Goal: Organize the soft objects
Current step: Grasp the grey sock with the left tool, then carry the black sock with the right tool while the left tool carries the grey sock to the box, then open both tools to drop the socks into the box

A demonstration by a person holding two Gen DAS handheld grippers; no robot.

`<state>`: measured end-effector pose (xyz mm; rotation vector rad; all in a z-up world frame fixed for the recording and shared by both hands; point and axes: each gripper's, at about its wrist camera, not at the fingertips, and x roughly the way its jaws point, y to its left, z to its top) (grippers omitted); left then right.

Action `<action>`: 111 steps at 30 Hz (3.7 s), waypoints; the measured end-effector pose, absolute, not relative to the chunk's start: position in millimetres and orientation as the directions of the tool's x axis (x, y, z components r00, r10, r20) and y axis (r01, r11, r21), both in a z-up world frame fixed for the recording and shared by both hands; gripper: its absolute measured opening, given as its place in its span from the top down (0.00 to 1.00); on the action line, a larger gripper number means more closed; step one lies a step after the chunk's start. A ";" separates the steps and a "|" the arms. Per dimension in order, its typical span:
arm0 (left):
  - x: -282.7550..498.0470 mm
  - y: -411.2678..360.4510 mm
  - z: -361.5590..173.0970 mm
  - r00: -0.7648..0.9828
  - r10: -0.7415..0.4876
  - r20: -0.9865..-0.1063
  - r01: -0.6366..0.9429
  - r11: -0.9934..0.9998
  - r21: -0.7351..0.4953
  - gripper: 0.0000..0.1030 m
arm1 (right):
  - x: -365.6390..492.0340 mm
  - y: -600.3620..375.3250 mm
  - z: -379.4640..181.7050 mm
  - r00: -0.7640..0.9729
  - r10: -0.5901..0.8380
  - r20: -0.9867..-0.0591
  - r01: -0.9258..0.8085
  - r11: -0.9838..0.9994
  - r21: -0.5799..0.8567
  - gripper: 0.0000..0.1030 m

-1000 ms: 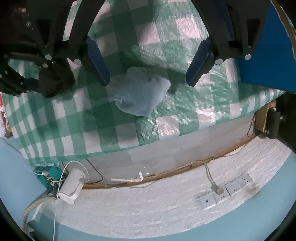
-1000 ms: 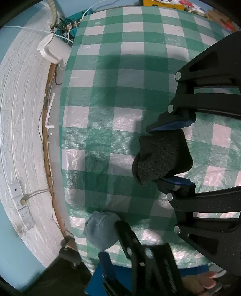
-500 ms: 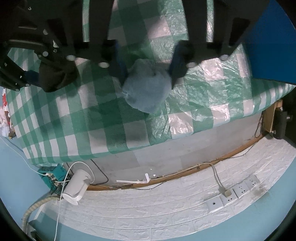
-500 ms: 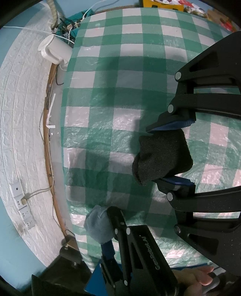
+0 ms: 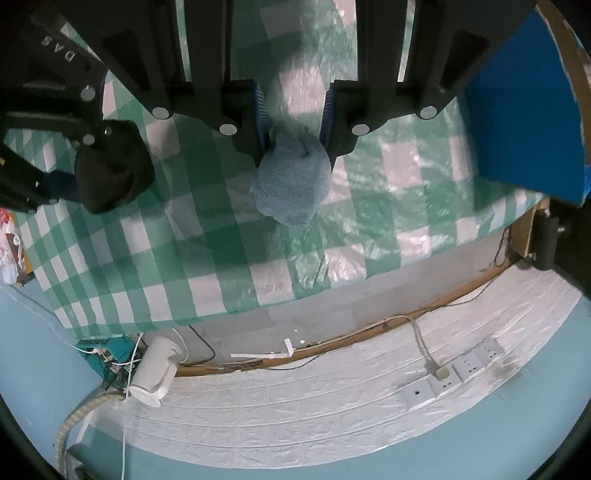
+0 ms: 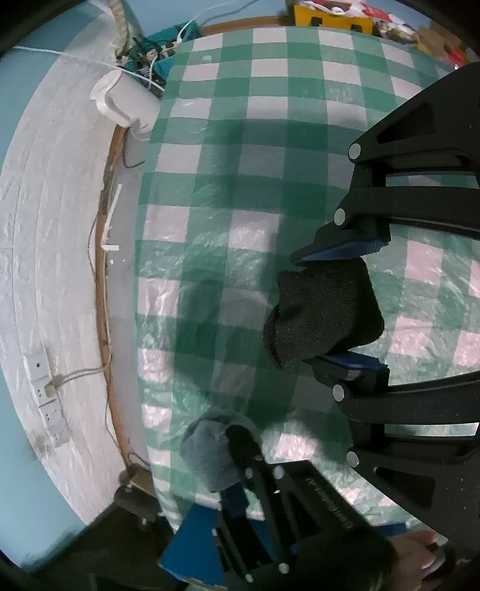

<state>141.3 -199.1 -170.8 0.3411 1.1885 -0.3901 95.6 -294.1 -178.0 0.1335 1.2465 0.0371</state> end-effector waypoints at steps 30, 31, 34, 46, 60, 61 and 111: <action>57.4 -113.4 -101.2 0.412 -0.064 -0.909 0.324 0.943 0.081 0.76 | 47.1 -240.8 -99.5 0.417 0.161 -0.895 -0.124 0.985 0.119 0.60; 55.1 -112.1 -101.3 0.412 -0.060 -0.909 0.322 0.943 0.084 0.76 | 45.4 -238.3 -98.1 0.415 0.161 -0.895 -0.131 0.984 0.116 0.60; 49.4 -103.6 -99.5 0.415 -0.044 -0.909 0.308 0.946 0.095 0.76 | 42.7 -231.9 -91.6 0.419 0.163 -0.893 -0.149 0.983 0.109 0.60; 30.3 -59.5 -66.4 0.453 -0.039 -0.891 0.224 0.972 0.072 0.76 | 40.2 -199.9 -66.5 0.441 0.207 -0.873 -0.219 0.968 0.119 0.60; 29.8 5.7 -58.2 0.467 -0.009 -0.884 0.114 0.992 0.050 0.76 | 50.8 -140.4 -56.6 0.435 0.250 -0.865 -0.312 0.943 0.115 0.60; 29.7 10.8 -57.5 0.469 -0.007 -0.883 0.107 0.993 0.049 0.76 | 51.6 -135.2 -55.3 0.435 0.256 -0.863 -0.321 0.940 0.116 0.60; 15.9 111.8 -82.5 0.435 0.135 -0.890 -0.072 0.991 0.115 0.16 | 60.7 -17.7 -70.9 0.407 0.356 -0.841 -0.406 0.895 0.182 0.37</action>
